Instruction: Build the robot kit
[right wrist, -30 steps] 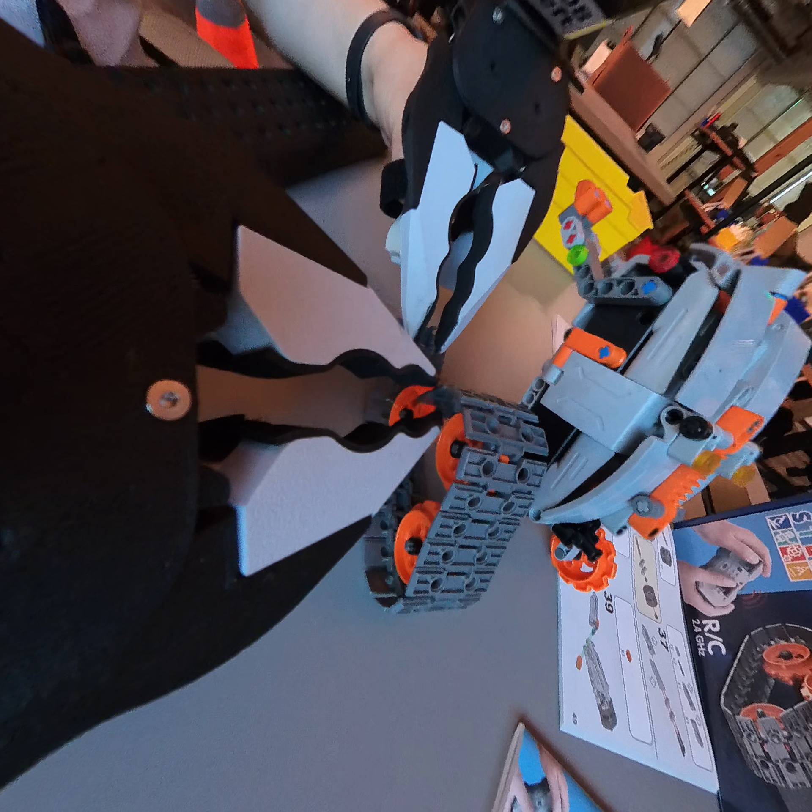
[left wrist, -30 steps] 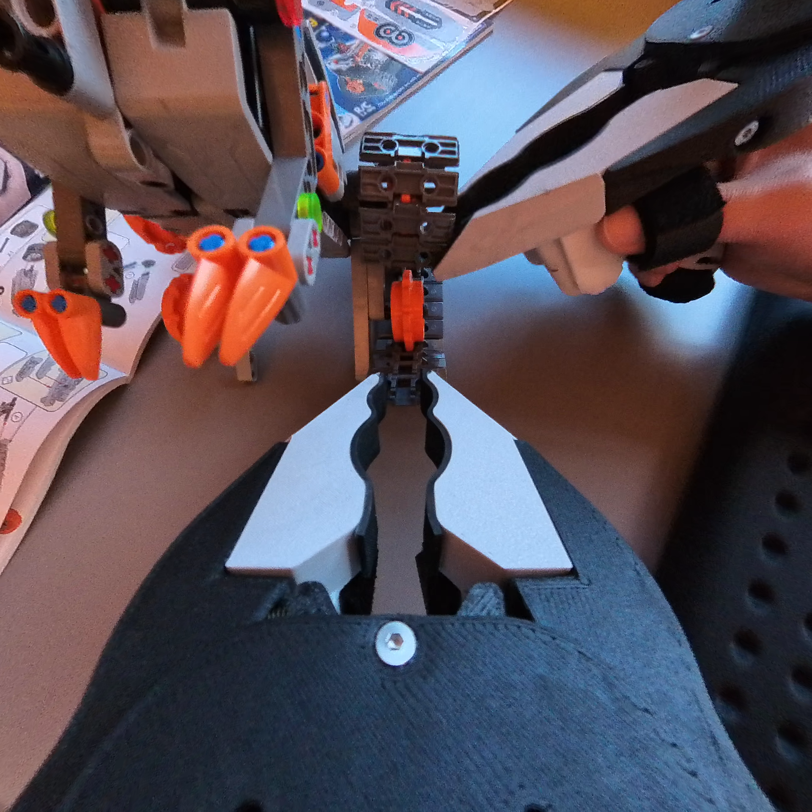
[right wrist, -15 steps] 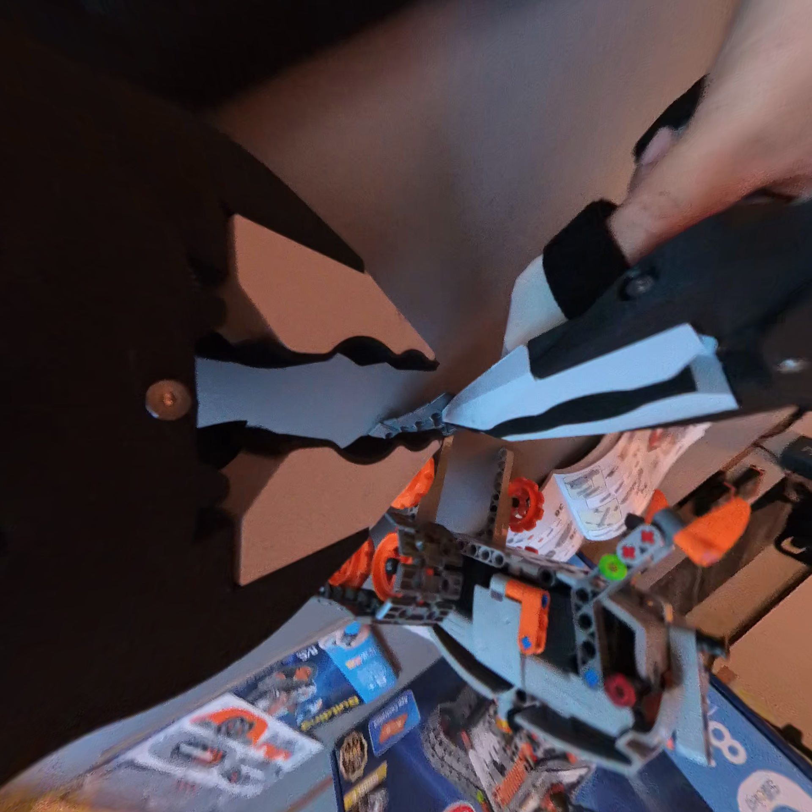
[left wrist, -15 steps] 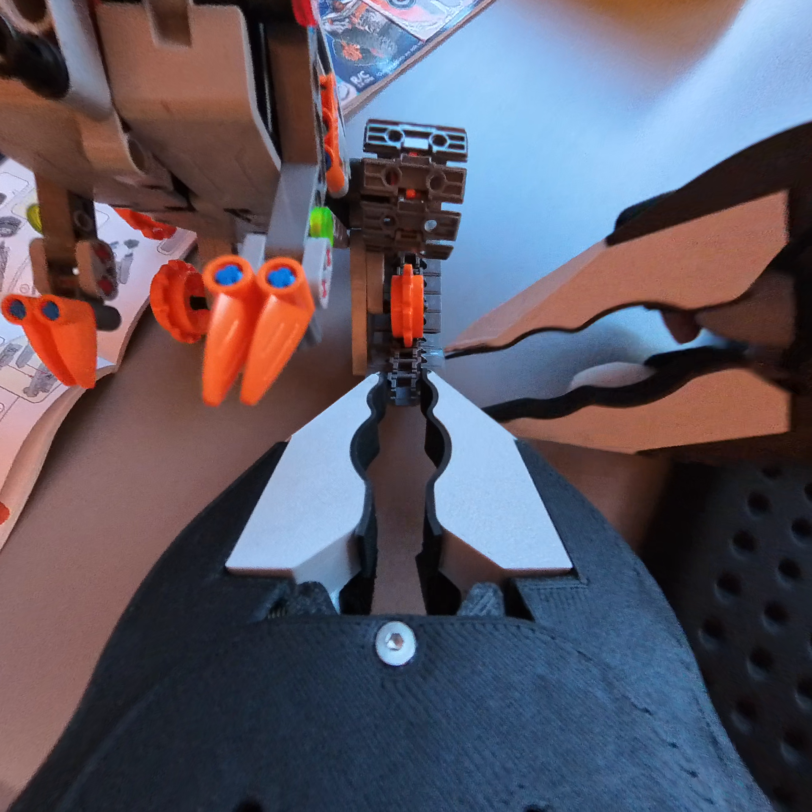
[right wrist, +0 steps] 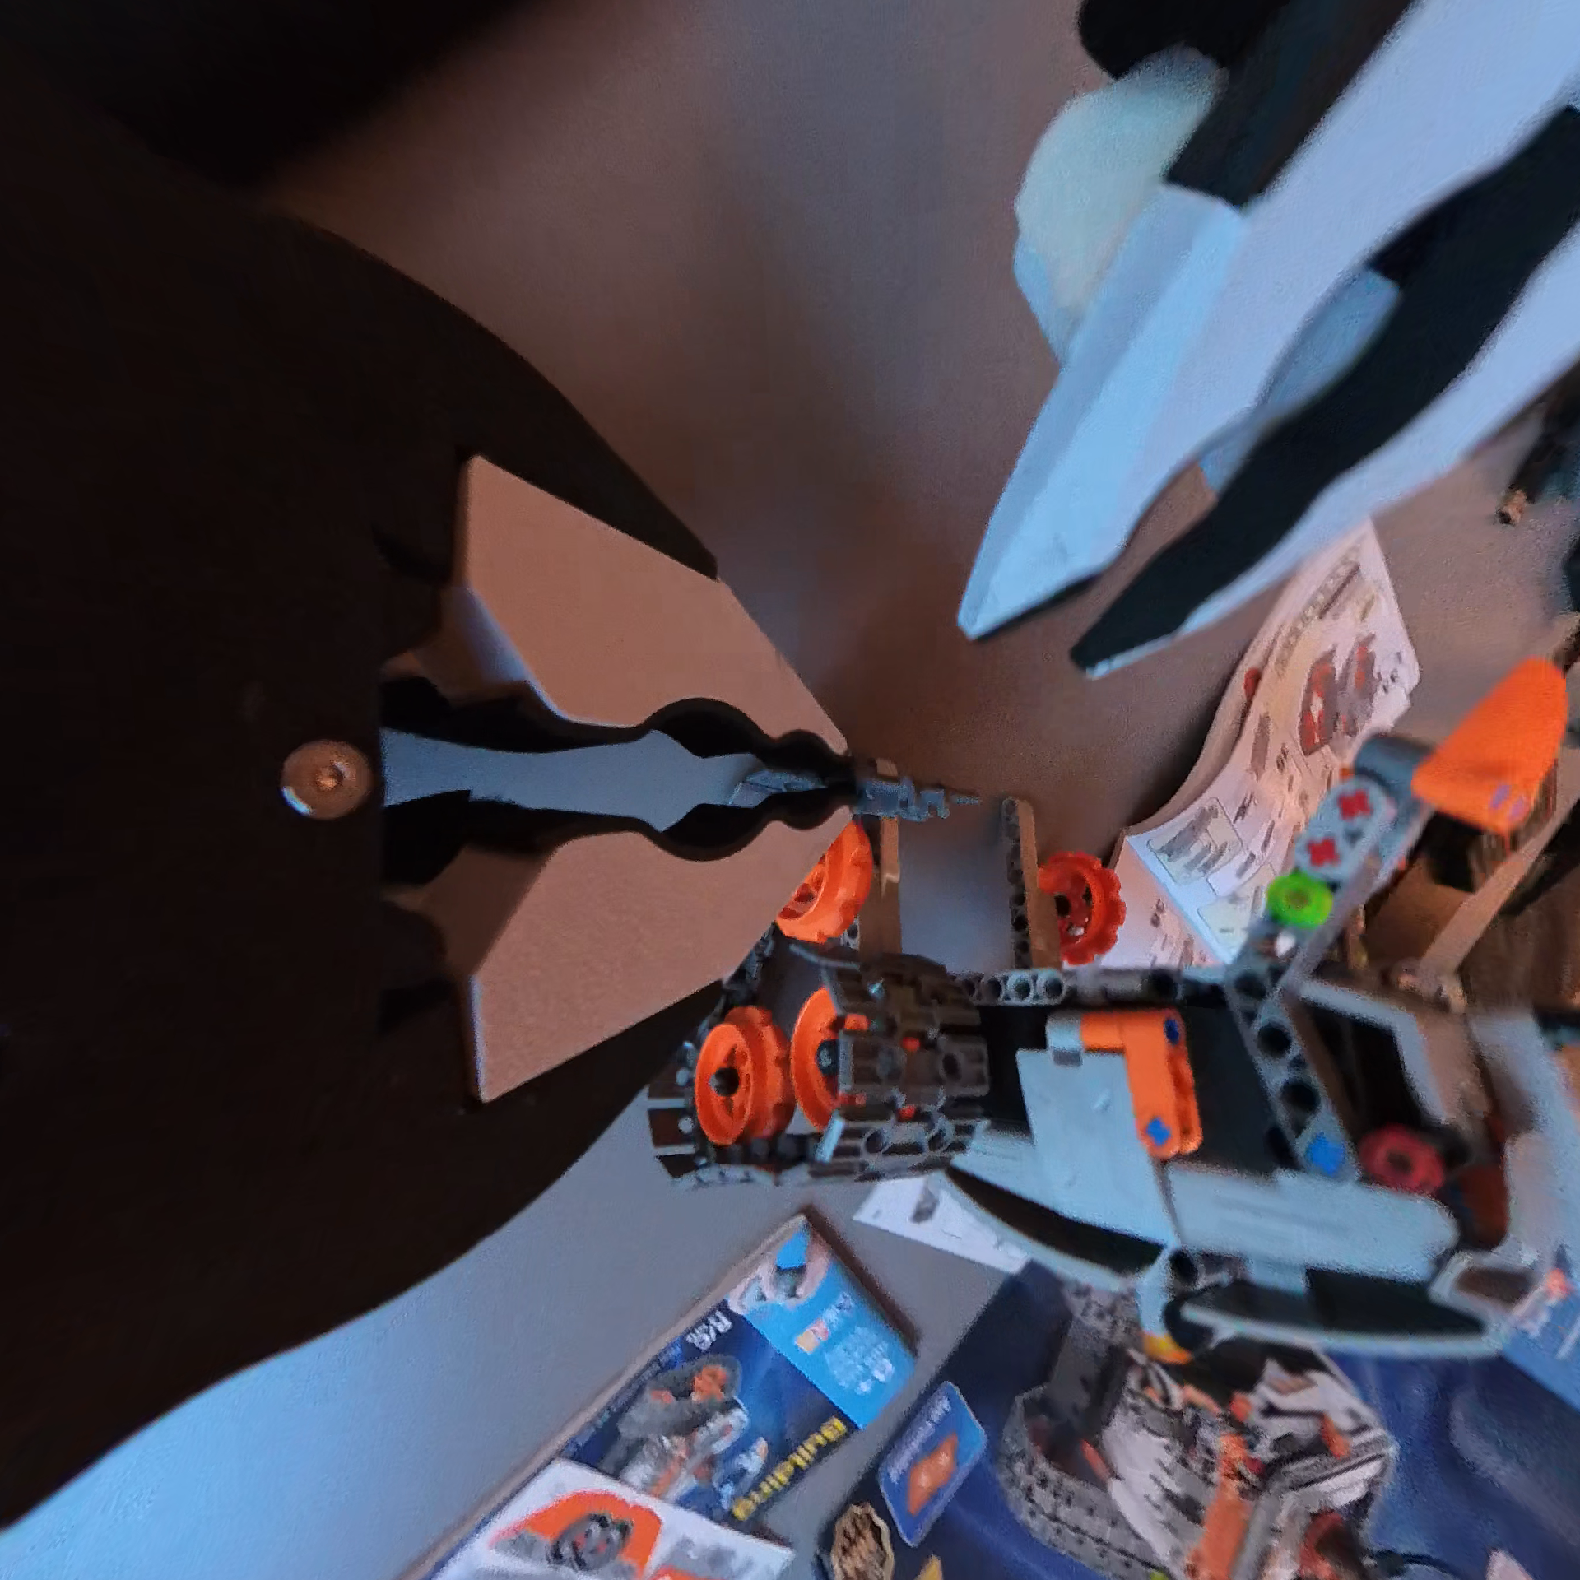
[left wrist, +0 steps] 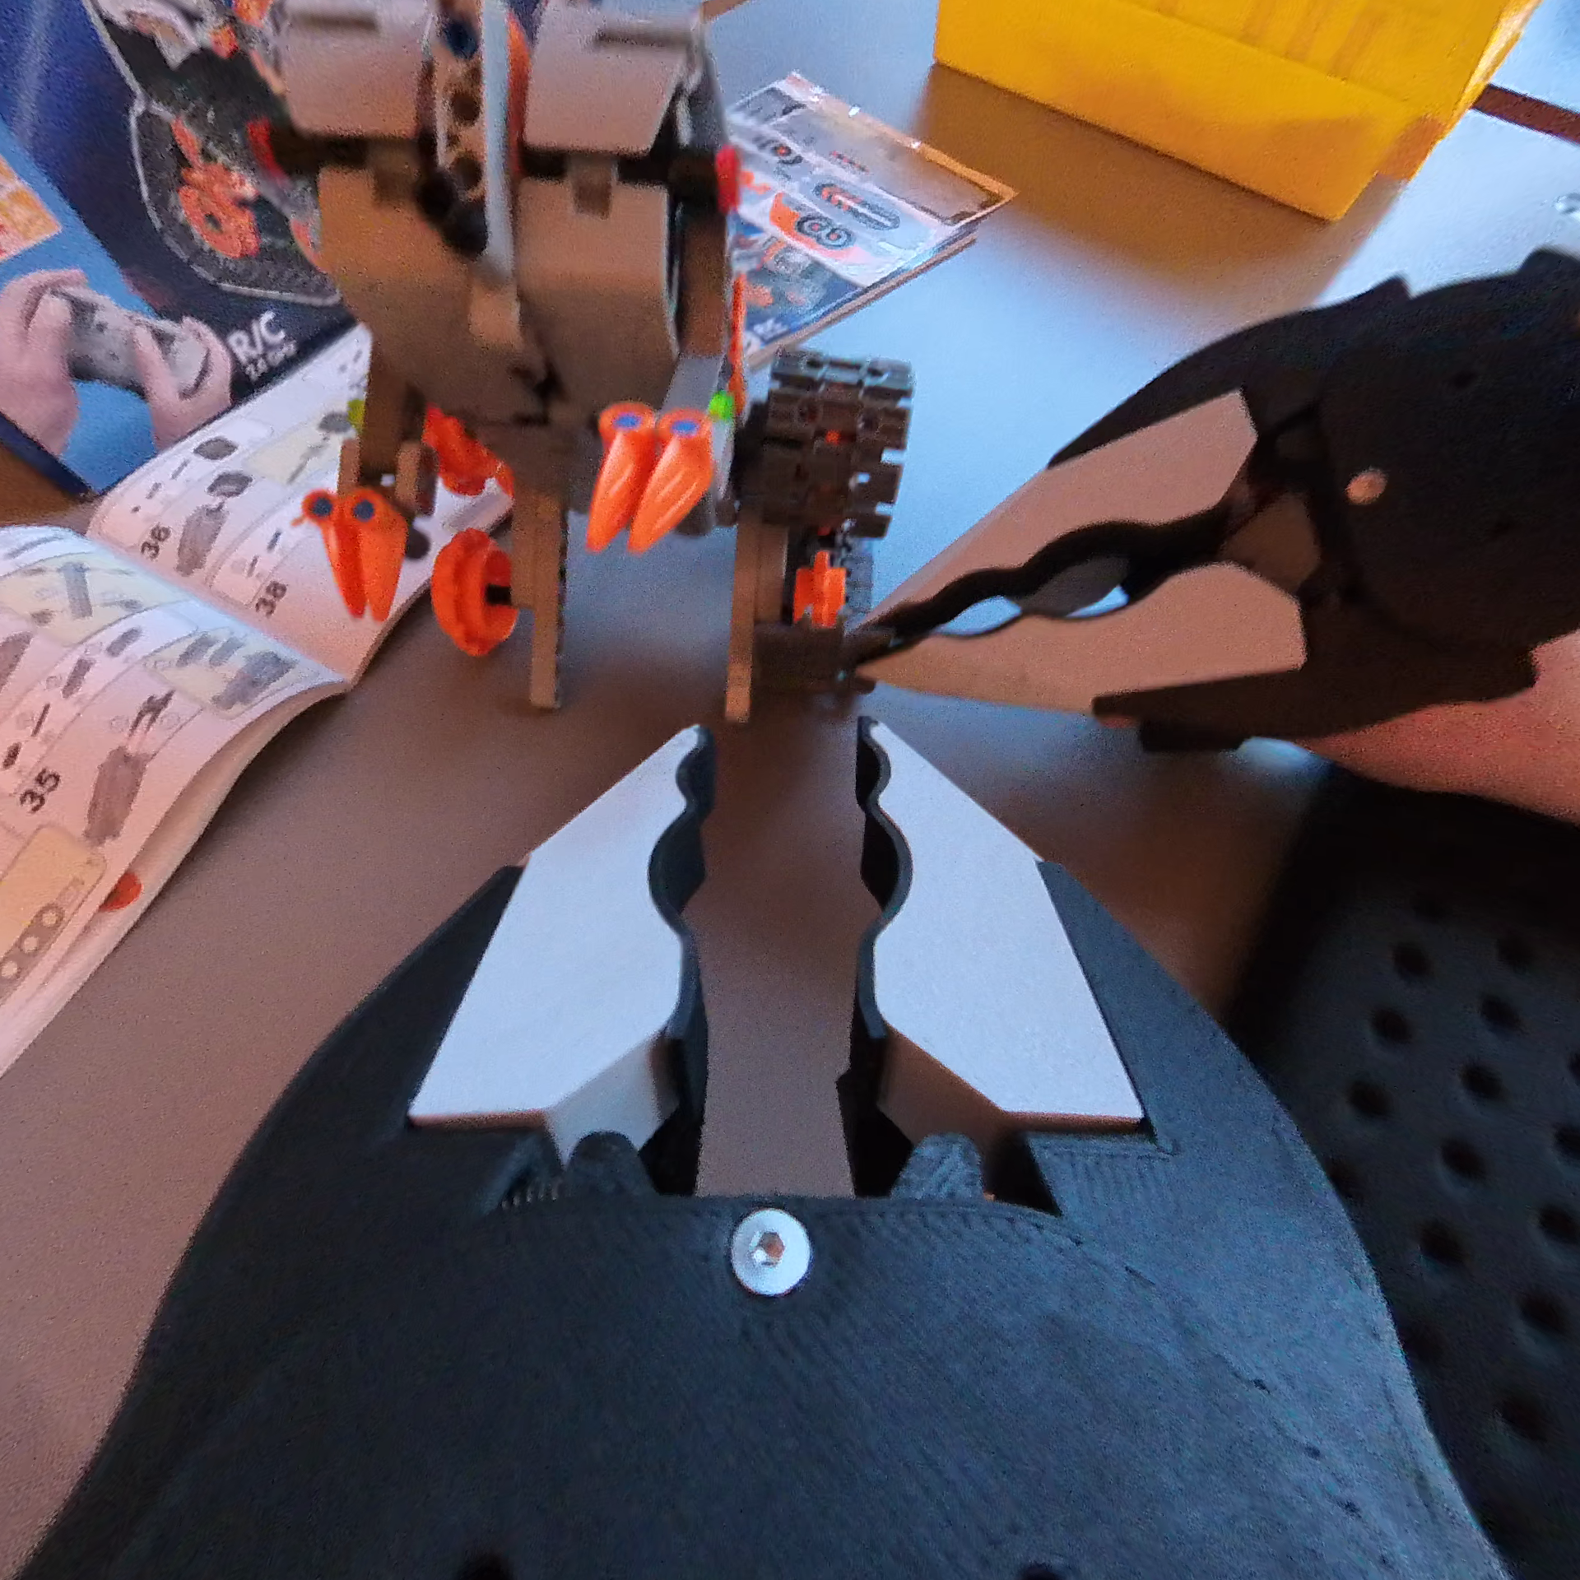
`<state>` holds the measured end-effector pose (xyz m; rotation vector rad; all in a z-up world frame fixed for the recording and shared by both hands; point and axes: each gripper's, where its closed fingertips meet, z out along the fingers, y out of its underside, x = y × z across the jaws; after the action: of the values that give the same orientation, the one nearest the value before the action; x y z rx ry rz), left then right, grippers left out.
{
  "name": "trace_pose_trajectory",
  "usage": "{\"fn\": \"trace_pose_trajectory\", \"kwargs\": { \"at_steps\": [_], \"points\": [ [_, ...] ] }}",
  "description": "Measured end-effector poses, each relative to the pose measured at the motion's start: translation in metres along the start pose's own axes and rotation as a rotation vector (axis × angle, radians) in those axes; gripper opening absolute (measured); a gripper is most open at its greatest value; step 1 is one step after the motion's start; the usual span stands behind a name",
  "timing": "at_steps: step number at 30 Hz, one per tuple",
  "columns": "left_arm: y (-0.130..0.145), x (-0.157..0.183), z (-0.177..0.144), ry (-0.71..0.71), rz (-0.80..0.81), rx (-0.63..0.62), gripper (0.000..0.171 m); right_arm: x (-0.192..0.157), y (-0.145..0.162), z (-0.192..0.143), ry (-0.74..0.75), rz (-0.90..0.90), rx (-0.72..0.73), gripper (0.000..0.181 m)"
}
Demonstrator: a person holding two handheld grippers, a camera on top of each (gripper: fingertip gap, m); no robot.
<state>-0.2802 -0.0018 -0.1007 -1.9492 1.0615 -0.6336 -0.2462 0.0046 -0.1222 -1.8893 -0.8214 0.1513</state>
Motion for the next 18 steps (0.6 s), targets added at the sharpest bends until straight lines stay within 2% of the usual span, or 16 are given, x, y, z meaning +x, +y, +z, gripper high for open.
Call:
{"fn": "trace_pose_trajectory", "kwargs": {
  "at_steps": [4,7,11,15,18],
  "points": [
    [0.017,0.004,0.019,0.029,-0.044,-0.048,0.047,0.006,0.0,0.0,-0.057,0.164,0.028,0.002],
    [0.017,0.007,0.039,-0.022,0.028,-0.067,0.055,0.007,0.001,-0.001,-0.098,0.26,0.047,0.002],
    [0.003,0.002,0.053,-0.143,0.176,-0.027,0.053,0.009,0.002,-0.002,-0.125,0.329,0.062,0.001],
    [0.0,0.008,0.058,-0.122,0.187,-0.02,0.043,0.015,0.003,-0.003,-0.124,0.38,0.07,0.001],
    [0.002,0.011,0.061,-0.084,0.181,-0.027,0.054,0.015,0.003,-0.003,-0.152,0.433,0.082,0.001]
  ]
}}
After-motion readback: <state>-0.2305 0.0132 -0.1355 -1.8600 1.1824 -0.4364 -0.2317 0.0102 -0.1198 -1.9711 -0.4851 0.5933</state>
